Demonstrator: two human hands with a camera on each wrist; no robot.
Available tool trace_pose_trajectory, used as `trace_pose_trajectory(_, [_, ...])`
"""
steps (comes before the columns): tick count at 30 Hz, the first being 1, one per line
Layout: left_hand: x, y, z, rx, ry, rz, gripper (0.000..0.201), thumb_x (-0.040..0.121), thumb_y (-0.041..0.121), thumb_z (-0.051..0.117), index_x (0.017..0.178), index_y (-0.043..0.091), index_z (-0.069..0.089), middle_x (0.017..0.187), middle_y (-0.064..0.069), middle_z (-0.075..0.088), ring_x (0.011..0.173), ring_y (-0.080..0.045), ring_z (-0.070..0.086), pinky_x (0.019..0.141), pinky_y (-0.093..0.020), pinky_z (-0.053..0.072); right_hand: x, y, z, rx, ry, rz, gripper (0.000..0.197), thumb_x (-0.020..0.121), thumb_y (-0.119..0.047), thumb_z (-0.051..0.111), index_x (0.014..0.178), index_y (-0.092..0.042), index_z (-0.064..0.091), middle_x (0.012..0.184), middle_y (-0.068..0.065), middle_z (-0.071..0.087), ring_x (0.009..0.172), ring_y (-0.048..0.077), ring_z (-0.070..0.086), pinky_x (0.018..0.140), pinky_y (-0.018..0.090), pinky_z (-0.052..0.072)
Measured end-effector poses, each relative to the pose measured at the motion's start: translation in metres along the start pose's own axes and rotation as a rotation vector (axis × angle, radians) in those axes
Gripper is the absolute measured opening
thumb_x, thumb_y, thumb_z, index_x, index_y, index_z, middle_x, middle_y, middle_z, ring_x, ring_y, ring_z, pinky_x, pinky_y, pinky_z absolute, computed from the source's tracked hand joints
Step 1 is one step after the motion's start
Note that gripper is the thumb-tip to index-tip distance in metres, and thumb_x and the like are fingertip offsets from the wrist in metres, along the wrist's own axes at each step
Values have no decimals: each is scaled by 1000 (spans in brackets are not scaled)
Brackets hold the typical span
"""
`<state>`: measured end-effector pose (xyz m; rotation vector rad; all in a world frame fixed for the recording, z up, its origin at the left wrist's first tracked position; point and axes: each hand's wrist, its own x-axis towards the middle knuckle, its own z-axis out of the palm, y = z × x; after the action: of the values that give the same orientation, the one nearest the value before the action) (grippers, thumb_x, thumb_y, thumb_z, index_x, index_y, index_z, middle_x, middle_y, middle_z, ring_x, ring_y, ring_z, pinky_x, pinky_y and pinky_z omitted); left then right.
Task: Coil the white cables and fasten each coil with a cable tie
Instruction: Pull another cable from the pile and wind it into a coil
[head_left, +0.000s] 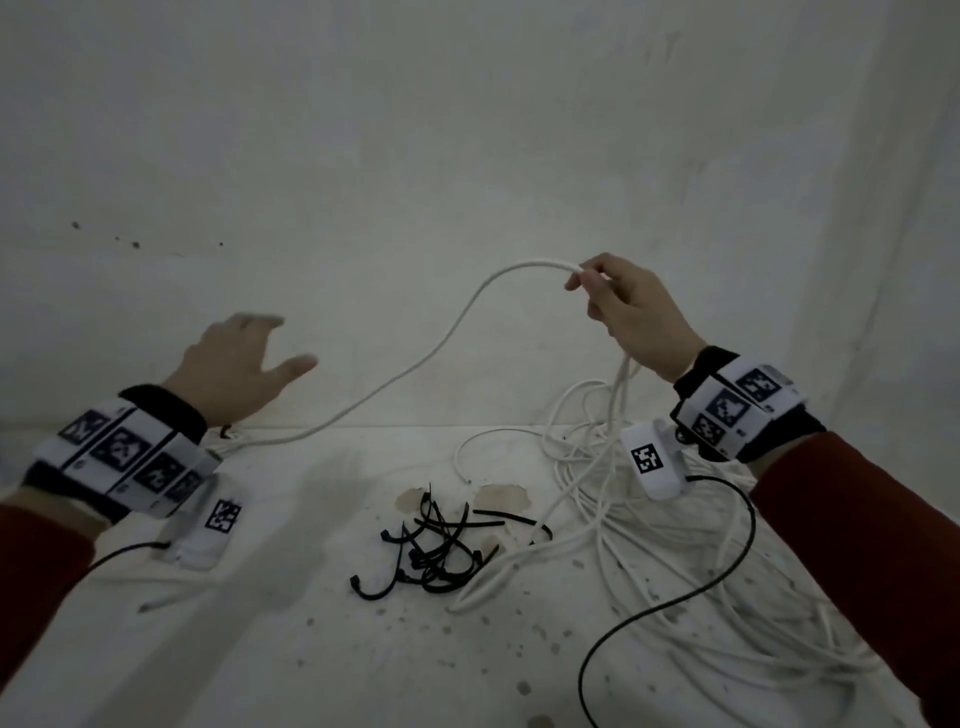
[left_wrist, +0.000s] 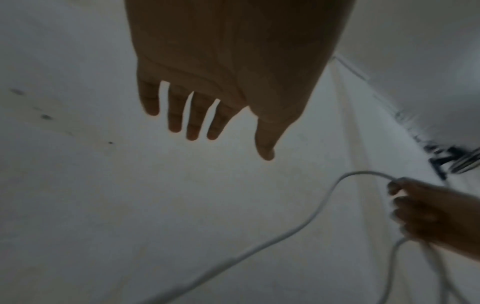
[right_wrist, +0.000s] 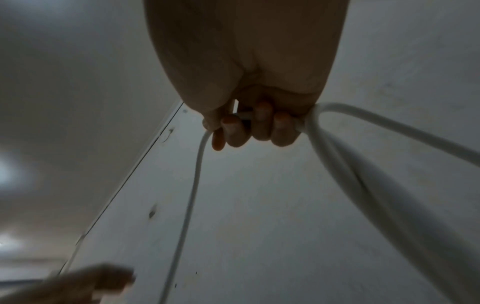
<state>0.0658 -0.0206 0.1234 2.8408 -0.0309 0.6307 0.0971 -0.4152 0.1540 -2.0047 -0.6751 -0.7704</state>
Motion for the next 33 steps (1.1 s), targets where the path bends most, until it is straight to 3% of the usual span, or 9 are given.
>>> trace_pose_trajectory(4, [-3, 95, -17, -268, 135, 301, 83, 82, 68, 43, 142, 12, 33, 138, -5, 50, 125, -26, 44, 106, -39, 32, -9, -10, 17, -48, -86, -97, 19, 101, -21, 46, 92, -17, 62, 58, -5, 43, 52, 3, 41, 53, 16, 31])
trace_pose_trajectory(7, [-2, 157, -10, -338, 38, 446, 62, 91, 56, 46, 136, 15, 39, 115, 1, 64, 103, -17, 56, 91, -26, 38, -12, -18, 27, -109, -98, -181, 17, 99, -22, 47, 93, -17, 62, 61, -5, 47, 56, 6, 44, 55, 18, 34])
trace_pose_trajectory(11, [5, 195, 6, -479, 48, 468, 23, 100, 26, 39, 89, 11, 53, 73, -3, 57, 67, -21, 54, 61, -25, 37, -17, -15, 24, -222, -160, -188, 10, 93, -22, 59, 97, -13, 60, 59, -2, 51, 53, 10, 43, 56, 22, 36])
trace_pose_trajectory(15, [14, 184, 6, -470, 200, 426, 29, 100, 29, 41, 82, 18, 61, 68, 6, 53, 60, -9, 47, 54, -15, 30, -29, 13, 6, -552, -339, -143, 29, 82, -23, 72, 104, -16, 54, 66, -9, 59, 57, 9, 53, 62, 27, 42])
trace_pose_trajectory(18, [18, 170, 5, -457, 197, 389, 27, 96, 37, 49, 85, 17, 64, 67, 7, 51, 59, -6, 44, 53, -17, 29, -38, 35, -5, -757, -334, -183, 27, 90, -46, 58, 90, -19, 60, 72, -3, 64, 65, 16, 56, 65, 30, 39])
trace_pose_trajectory(21, [24, 149, 1, -434, 249, 316, 22, 91, 36, 57, 87, 16, 66, 65, 5, 49, 62, -12, 44, 54, -23, 30, -42, 50, -18, -654, -317, -84, 46, 91, -54, 40, 81, -14, 60, 71, -2, 55, 66, 15, 46, 63, 30, 29])
trace_pose_trajectory(25, [34, 112, -3, -422, 296, 170, 24, 93, 32, 54, 91, 13, 70, 59, 2, 48, 54, -11, 45, 49, -13, 32, -50, 66, -48, -532, -193, 31, 40, 97, -39, 43, 74, -9, 57, 62, -3, 48, 59, 16, 44, 59, 26, 25])
trace_pose_trajectory(29, [37, 81, 7, -373, 305, 32, 29, 94, 33, 53, 93, 9, 69, 82, -12, 59, 85, -30, 55, 72, -28, 34, -56, 82, -69, -550, 39, 251, 34, 99, -30, 48, 77, -9, 62, 56, -1, 48, 52, 16, 44, 49, 22, 29])
trace_pose_trajectory(33, [32, 45, 19, -344, 285, -91, 34, 95, 35, 51, 94, 6, 69, 87, -15, 59, 82, -27, 49, 75, -30, 33, -61, 99, -96, -505, 307, 514, 38, 99, -34, 47, 82, -8, 68, 72, 9, 58, 72, 27, 53, 64, 27, 31])
